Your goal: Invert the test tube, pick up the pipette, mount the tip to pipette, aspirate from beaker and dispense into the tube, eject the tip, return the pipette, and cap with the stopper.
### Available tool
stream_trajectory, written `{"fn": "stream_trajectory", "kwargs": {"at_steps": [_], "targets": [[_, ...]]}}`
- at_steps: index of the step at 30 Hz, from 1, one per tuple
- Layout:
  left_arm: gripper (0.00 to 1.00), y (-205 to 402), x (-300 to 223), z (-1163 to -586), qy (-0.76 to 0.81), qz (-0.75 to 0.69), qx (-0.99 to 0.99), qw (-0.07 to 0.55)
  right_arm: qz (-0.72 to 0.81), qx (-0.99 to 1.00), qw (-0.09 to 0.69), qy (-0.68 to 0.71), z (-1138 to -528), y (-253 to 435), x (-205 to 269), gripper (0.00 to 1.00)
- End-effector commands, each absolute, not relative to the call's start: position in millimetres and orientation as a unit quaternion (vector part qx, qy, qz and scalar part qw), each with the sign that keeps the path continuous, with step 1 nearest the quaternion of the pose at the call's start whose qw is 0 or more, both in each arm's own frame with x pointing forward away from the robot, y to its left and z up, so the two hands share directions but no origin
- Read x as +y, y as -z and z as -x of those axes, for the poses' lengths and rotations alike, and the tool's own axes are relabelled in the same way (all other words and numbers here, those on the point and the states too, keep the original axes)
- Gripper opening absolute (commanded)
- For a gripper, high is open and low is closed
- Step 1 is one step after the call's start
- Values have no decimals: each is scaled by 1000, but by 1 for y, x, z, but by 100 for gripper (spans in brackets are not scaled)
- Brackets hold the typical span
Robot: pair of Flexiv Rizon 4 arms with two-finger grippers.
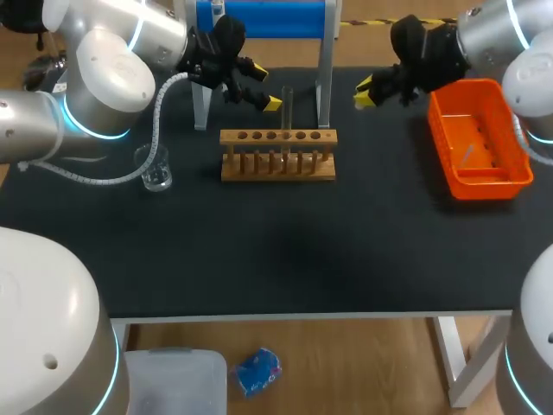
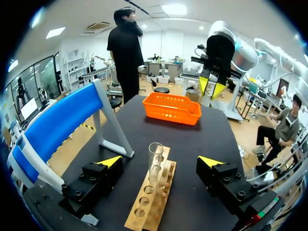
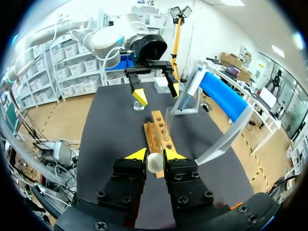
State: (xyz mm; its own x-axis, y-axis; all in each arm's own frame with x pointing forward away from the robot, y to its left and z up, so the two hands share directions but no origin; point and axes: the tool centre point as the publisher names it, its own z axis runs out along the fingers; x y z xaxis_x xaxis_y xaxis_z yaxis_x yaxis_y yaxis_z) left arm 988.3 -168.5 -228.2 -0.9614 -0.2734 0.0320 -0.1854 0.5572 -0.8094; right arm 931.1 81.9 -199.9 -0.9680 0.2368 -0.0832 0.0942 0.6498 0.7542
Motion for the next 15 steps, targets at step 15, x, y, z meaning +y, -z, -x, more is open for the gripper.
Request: {"fn": "stream_trajectory", "kwargs": {"at_steps": [15], "targets": [[100,227,-168,-989,450,130,882,47,-4,913,56,-404,-986,199,164,0]]}}
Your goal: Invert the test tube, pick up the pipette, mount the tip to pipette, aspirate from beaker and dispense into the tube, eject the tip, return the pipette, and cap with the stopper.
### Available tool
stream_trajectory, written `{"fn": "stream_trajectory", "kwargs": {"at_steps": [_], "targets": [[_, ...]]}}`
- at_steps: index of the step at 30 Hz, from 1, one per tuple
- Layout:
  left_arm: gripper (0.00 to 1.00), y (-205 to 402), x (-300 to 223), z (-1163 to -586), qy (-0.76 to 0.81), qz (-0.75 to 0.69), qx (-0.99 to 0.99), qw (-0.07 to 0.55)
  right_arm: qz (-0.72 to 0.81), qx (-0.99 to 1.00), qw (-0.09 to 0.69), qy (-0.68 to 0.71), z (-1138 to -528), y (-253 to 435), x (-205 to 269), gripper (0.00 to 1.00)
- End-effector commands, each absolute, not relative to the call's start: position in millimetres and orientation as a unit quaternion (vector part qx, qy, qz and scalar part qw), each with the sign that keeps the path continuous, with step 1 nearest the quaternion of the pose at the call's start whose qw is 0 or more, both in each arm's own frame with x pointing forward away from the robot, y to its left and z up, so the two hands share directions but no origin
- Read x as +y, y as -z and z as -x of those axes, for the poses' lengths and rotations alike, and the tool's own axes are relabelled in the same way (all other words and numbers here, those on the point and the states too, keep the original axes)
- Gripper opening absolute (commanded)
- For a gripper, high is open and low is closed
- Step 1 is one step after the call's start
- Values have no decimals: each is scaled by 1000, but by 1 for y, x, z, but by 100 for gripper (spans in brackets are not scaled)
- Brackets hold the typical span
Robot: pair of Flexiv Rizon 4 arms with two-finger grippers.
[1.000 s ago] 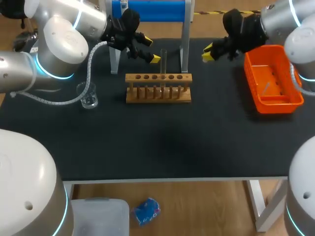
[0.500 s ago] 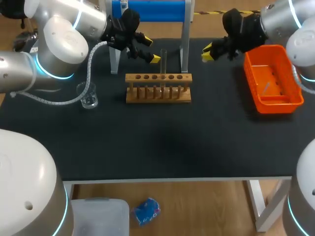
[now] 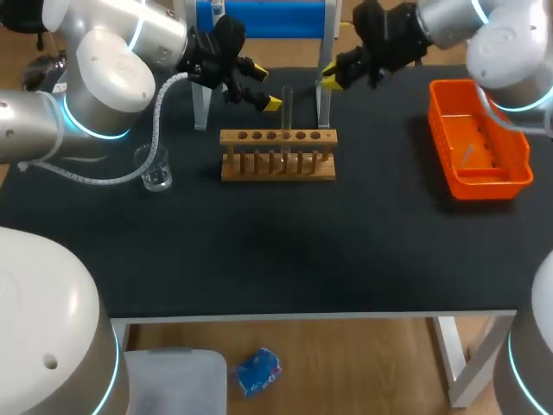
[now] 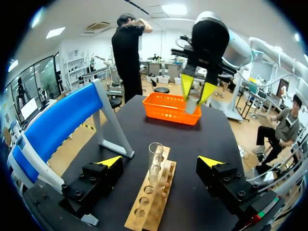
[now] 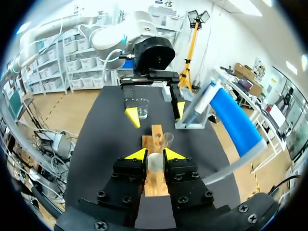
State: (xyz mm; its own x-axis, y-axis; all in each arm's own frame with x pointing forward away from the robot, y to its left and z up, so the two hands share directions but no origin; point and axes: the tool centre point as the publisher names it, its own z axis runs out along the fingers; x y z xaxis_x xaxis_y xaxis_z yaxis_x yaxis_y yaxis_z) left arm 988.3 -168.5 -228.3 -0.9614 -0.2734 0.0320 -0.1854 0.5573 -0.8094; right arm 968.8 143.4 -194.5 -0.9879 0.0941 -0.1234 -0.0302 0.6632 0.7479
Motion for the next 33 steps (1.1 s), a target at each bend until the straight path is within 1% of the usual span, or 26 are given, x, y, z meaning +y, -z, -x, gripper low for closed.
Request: {"fn": "stream_trajectory", "kwargs": {"at_steps": [1,14,33], "targets": [[100,227,-168,-989,450,130,882,47,1,914,53,-402,-988,199,168,0],[100,227,-168,-989,450,130,882,47,15,914,34,-403,-998,212,195,0],[100,227,-168,-989,450,130,882,47,28,921,20,-388,-1005,222,204,0]]}}
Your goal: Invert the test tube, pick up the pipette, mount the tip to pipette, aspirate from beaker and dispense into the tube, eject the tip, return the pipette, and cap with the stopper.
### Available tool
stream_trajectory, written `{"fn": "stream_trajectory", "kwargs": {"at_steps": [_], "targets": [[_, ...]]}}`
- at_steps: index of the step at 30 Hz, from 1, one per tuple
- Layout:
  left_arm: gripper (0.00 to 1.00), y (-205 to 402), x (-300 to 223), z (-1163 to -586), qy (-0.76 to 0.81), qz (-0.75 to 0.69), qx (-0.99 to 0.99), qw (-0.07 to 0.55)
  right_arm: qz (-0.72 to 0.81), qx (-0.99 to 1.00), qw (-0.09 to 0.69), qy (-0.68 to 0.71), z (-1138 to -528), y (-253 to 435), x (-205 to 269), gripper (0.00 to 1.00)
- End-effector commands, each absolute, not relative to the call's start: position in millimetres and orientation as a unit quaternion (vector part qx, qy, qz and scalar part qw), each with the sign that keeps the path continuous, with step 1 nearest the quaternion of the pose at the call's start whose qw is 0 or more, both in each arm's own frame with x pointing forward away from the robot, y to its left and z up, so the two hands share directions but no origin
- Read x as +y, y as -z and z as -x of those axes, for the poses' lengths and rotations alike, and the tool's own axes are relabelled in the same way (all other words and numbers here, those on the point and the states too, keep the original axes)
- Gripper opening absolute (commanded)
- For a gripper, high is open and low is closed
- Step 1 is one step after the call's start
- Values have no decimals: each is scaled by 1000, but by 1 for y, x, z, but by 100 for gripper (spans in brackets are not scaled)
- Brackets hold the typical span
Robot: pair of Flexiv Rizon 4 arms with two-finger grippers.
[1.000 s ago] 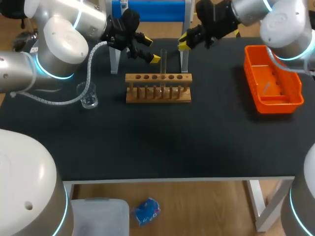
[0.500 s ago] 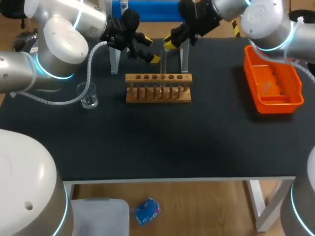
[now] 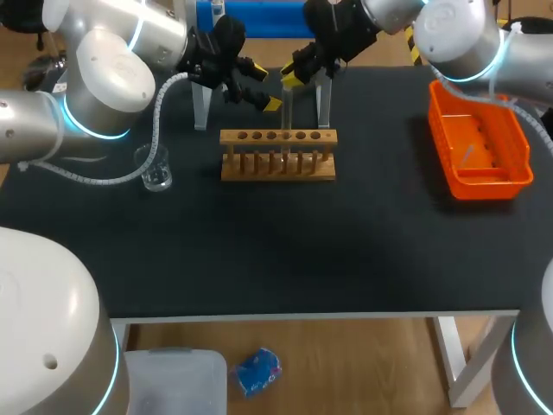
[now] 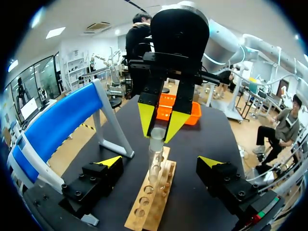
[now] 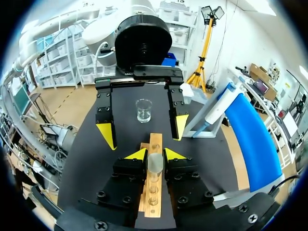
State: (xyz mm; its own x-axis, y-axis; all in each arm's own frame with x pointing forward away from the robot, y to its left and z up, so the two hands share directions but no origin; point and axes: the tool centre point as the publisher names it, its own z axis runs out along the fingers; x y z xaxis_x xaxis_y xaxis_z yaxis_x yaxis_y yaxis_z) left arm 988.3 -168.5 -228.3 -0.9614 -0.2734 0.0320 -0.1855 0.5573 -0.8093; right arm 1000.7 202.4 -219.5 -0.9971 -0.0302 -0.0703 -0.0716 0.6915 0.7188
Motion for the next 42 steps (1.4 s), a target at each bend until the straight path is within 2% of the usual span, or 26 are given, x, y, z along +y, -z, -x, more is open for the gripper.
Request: {"fn": "stream_trajectory", "kwargs": {"at_steps": [1,42], "targets": [[100,227,-168,-989,450,130,882,47,28,921,19,-388,-1005,223,204,0],[100,227,-168,-989,450,130,882,47,22,938,9,-346,-1005,261,203,0]]}}
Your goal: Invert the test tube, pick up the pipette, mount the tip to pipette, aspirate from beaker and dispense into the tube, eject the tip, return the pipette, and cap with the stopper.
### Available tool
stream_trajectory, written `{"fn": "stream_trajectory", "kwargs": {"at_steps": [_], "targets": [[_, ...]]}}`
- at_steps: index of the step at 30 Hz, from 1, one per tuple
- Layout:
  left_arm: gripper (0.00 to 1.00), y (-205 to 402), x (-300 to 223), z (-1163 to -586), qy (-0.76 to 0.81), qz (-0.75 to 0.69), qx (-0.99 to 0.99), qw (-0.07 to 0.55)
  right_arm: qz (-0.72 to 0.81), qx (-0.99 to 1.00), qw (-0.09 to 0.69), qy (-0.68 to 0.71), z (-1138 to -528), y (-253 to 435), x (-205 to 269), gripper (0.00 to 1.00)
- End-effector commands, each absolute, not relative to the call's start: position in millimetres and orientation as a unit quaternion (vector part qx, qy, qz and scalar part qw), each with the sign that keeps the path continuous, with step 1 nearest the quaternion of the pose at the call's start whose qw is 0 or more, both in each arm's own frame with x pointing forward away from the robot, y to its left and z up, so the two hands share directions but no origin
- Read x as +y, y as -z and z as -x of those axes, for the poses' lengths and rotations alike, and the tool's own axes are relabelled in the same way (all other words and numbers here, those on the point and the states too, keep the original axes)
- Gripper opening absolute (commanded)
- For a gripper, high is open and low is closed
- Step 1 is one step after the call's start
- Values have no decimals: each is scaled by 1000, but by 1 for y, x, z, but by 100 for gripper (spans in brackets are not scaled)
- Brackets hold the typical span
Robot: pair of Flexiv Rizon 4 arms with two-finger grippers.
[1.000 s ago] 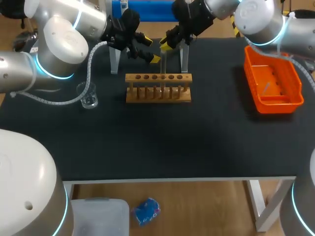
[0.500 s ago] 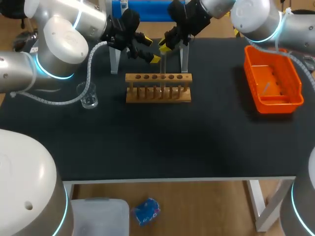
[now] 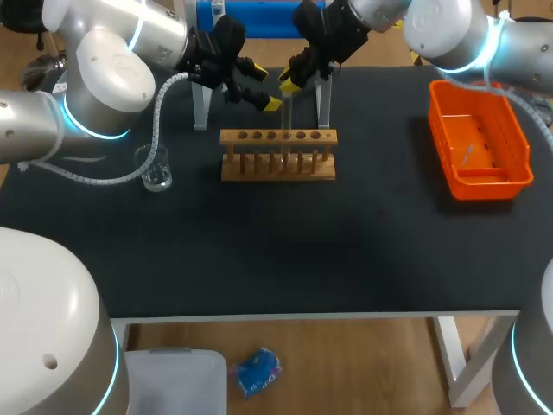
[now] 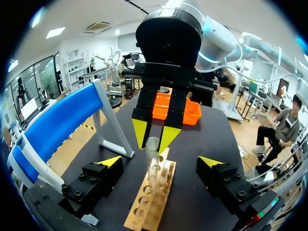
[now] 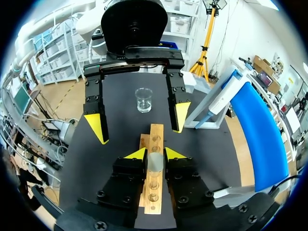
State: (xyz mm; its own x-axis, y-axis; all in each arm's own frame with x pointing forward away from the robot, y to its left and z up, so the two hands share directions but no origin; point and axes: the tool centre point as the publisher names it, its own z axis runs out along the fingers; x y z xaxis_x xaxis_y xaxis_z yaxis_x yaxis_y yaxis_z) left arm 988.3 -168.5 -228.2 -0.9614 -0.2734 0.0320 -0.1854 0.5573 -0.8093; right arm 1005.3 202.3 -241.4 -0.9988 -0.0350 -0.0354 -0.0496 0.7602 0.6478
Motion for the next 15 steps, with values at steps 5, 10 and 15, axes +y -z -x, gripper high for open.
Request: {"fn": "stream_trajectory", "kwargs": {"at_steps": [5,10,15], "targets": [[100,227,-168,-989,450,130,882,47,20,938,2,-346,-1003,268,205,0],[100,227,-168,-989,450,130,882,47,18,938,-1,-347,-1003,267,204,0],[100,227,-168,-989,450,130,882,47,16,934,1,-358,-1003,256,199,100]]}}
